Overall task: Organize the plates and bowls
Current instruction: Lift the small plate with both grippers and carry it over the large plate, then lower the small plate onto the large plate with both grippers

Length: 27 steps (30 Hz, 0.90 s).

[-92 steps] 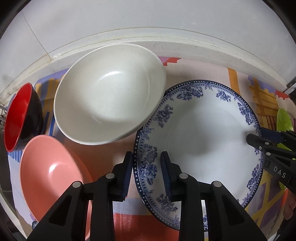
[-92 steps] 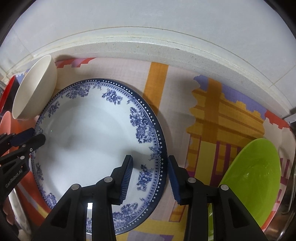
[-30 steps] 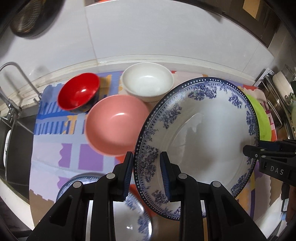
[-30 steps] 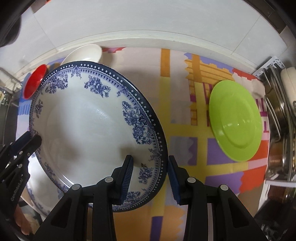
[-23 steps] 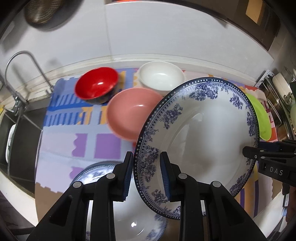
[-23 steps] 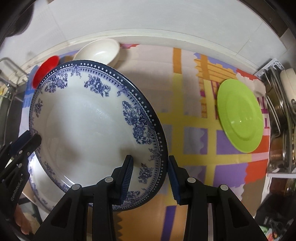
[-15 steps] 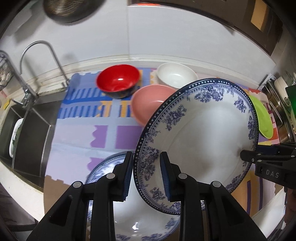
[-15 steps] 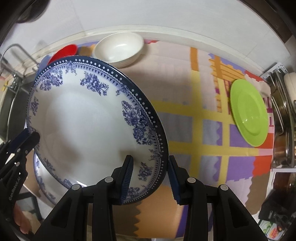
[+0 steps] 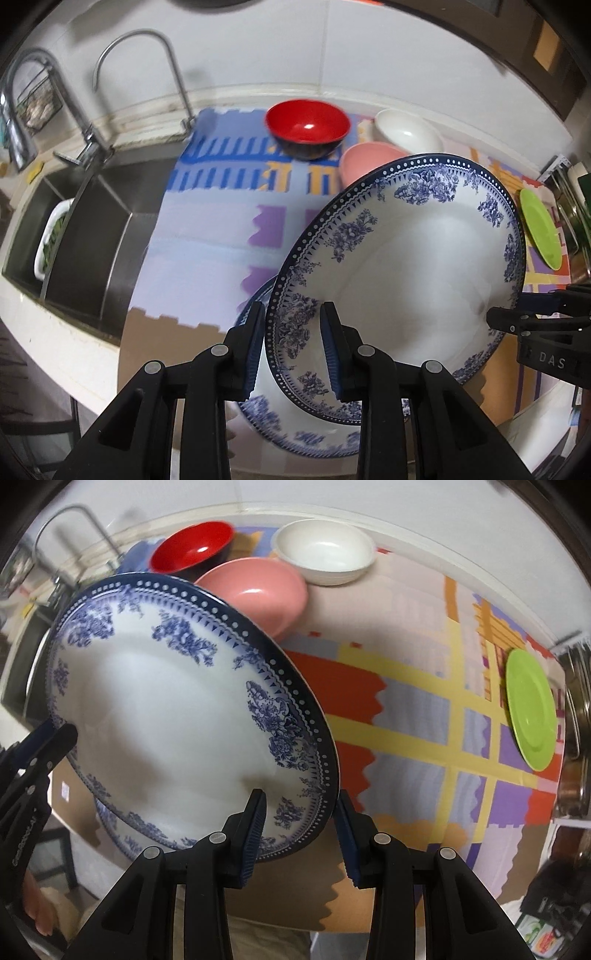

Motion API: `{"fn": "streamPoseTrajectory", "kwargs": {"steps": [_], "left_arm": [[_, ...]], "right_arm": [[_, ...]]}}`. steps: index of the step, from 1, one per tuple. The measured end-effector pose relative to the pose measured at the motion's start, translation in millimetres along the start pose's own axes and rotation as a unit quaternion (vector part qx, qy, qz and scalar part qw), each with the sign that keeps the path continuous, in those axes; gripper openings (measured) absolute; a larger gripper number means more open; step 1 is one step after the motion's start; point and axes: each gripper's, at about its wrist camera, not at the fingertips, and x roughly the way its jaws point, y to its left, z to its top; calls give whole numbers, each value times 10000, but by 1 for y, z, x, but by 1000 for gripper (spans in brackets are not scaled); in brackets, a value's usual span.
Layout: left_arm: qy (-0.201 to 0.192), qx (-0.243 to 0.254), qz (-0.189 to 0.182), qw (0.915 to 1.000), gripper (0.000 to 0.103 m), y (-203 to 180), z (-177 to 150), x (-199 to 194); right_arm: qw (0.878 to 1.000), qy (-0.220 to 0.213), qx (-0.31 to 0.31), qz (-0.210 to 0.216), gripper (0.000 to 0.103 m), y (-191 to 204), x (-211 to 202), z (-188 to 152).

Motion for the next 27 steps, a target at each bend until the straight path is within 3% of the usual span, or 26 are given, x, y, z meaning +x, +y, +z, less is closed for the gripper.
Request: {"fn": "streamPoseTrajectory", "kwargs": {"steps": [11, 27], "left_arm": [[289, -265, 215, 9990, 31, 35, -23, 12], [969, -316, 202, 9946, 31, 45, -36, 60]], "right_arm": [[9975, 417, -573, 47, 39, 48, 19, 2], [9951, 717, -682, -9, 39, 68, 56, 9]]}}
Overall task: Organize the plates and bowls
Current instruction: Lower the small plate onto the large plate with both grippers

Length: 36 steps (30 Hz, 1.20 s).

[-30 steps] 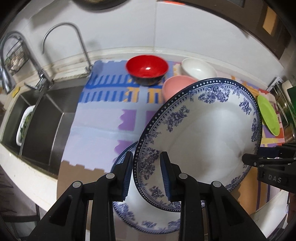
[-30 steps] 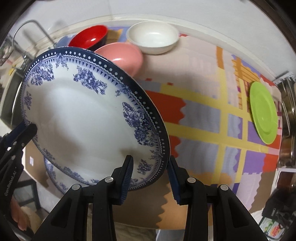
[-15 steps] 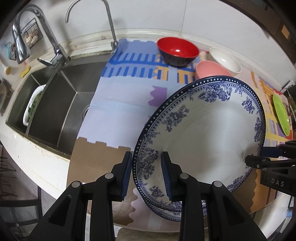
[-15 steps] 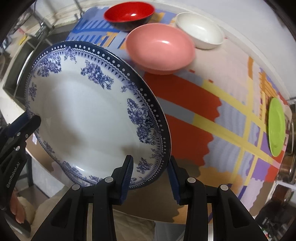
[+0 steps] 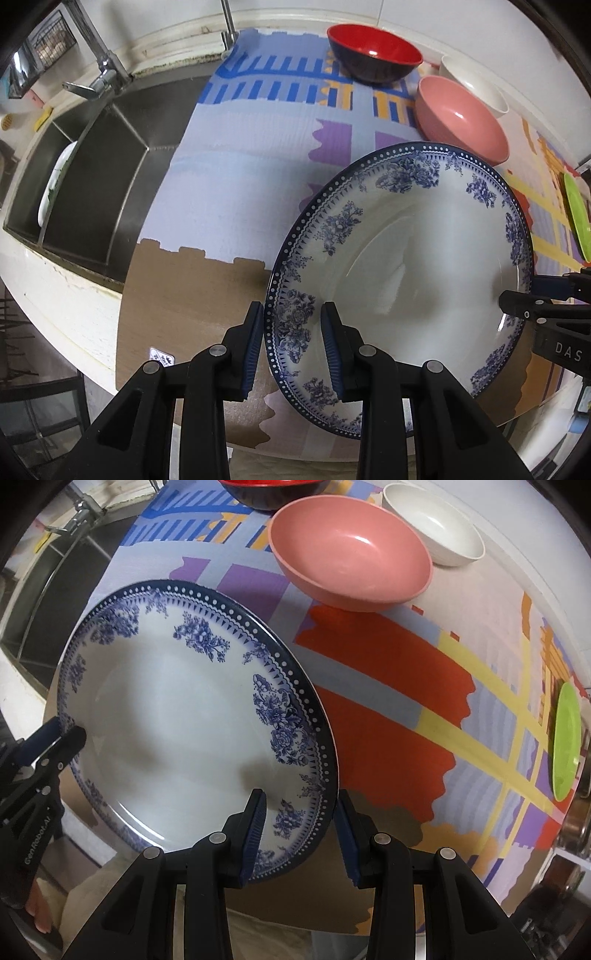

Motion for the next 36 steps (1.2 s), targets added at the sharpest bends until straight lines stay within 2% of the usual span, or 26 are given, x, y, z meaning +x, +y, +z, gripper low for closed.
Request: {"fn": "streamPoseTrajectory", "kwargs": {"steps": [18, 27, 31, 36], "left_arm": [[307, 1, 37, 9995, 32, -2, 4, 33], [323, 12, -117, 9994, 37, -1, 4, 38], [303, 52, -116, 9995, 38, 1, 4, 38], [-30, 271, -12, 9996, 42, -5, 0, 21]], "right_arm": [[10000, 75, 29, 33, 39, -4, 24, 0], [10000, 34, -24, 5, 39, -4, 29, -3], [9999, -61, -20, -80, 39, -6, 27, -6], [9990, -375, 77, -246, 39, -9, 13, -20]]}}
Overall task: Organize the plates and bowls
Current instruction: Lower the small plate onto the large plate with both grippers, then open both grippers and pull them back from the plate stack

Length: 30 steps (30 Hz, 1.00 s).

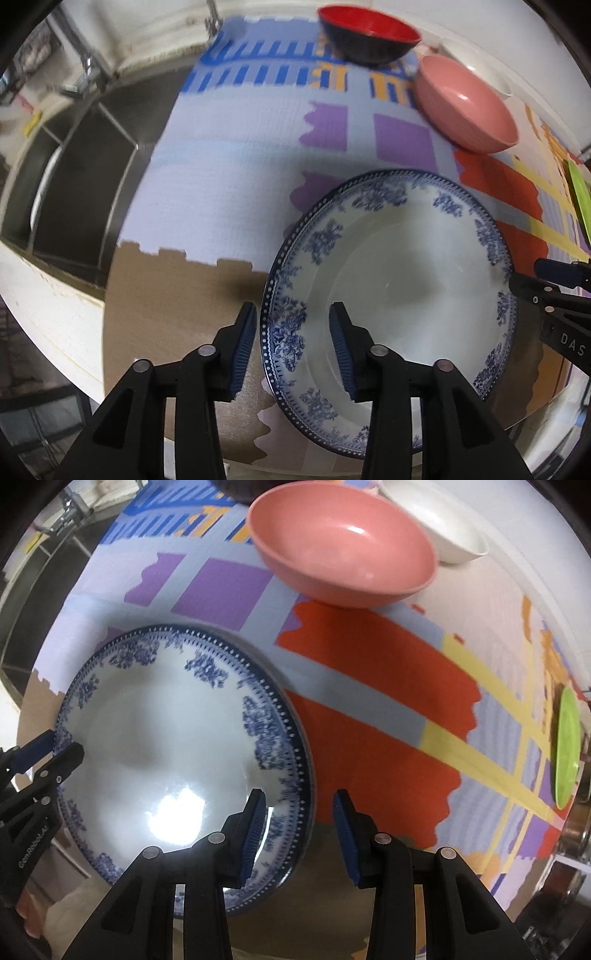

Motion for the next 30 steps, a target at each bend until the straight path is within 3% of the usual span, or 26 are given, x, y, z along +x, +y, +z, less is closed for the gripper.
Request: {"fn": "streamPoseTrajectory", "kwargs": {"steps": [6, 11, 15, 17, 22, 30], "left_arm": [[-663, 322, -105, 9972, 57, -18, 0, -39], [-1166, 708, -177, 9905, 64, -49, 5, -72], [-1496, 1012, -307, 9831, 70, -75, 7, -92], [-1666, 1174, -373, 9783, 70, -91, 9, -101], [-1886, 1462, -680, 9687, 73, -130, 14, -115], [-2364, 1976, -925, 9468, 80, -208, 22, -131]], "right_arm": [[9967, -754, 305, -56, 39, -16, -33, -33], [9853, -1508, 792, -118, 39, -47, -64, -60], [9691, -2161, 1163, -262, 42, -67, -86, -75], [9606, -2427, 1313, -332, 51, -77, -93, -82], [9330, -3122, 1664, -662, 59, -108, -113, -101], [8983, -3549, 2379, -1029, 59, -169, -123, -134]]}}
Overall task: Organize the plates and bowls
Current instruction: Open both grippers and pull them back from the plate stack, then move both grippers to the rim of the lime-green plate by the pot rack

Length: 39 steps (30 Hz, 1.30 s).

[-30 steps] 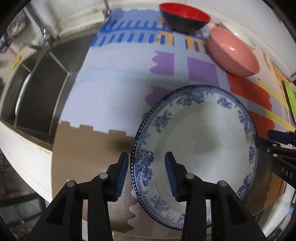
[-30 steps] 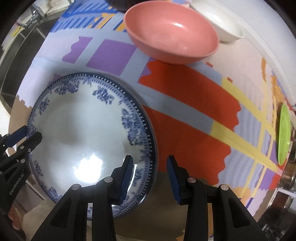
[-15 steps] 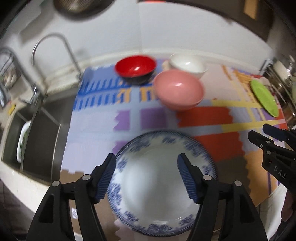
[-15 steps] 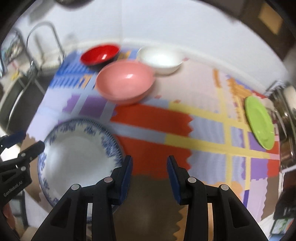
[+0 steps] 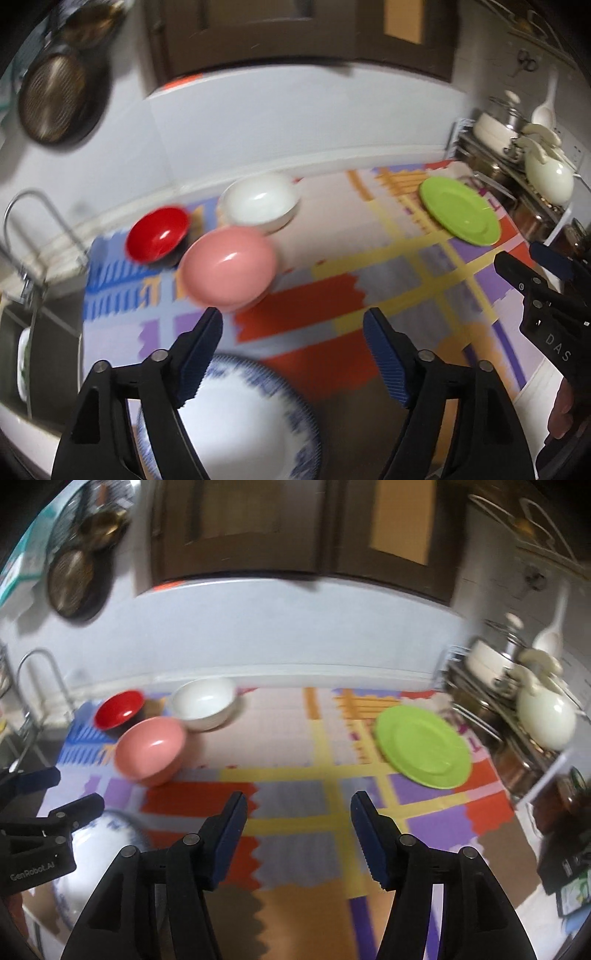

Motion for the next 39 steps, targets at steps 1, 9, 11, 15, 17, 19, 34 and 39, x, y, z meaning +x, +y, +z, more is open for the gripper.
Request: {"fn": "streamPoseTrajectory", "kwargs": {"steps": [1, 9, 11, 15, 17, 19, 34, 39], "left_arm": [[-88, 42, -44, 9999, 80, -8, 5, 1], [-466, 556, -278, 9970, 88, -75, 44, 15], [-480, 536, -357, 9968, 90, -89, 55, 21], [-520, 533, -411, 9964, 90, -113, 73, 35], [-543, 591, -357, 9961, 90, -125, 80, 44], [-554, 659, -352, 9957, 90, -137, 86, 55], [-562, 970, -308, 9932, 90, -197, 128, 145], [-572, 1040, -347, 9923, 89, -208, 135, 176]], "right_arm": [[9999, -31, 91, -83, 59, -11, 0, 0], [9965, -164, 667, -486, 59, -87, 11, 4], [9951, -182, 743, -625, 59, -105, 14, 5], [9917, -53, 982, -828, 66, -135, 26, 11], [9899, -30, 1072, -927, 66, -150, 35, 13], [9888, -41, 1129, -978, 66, -165, 44, 15], [9795, -211, 1679, -1090, 66, -243, 119, 23], [9761, -118, 1819, -1185, 66, -257, 145, 23]]}}
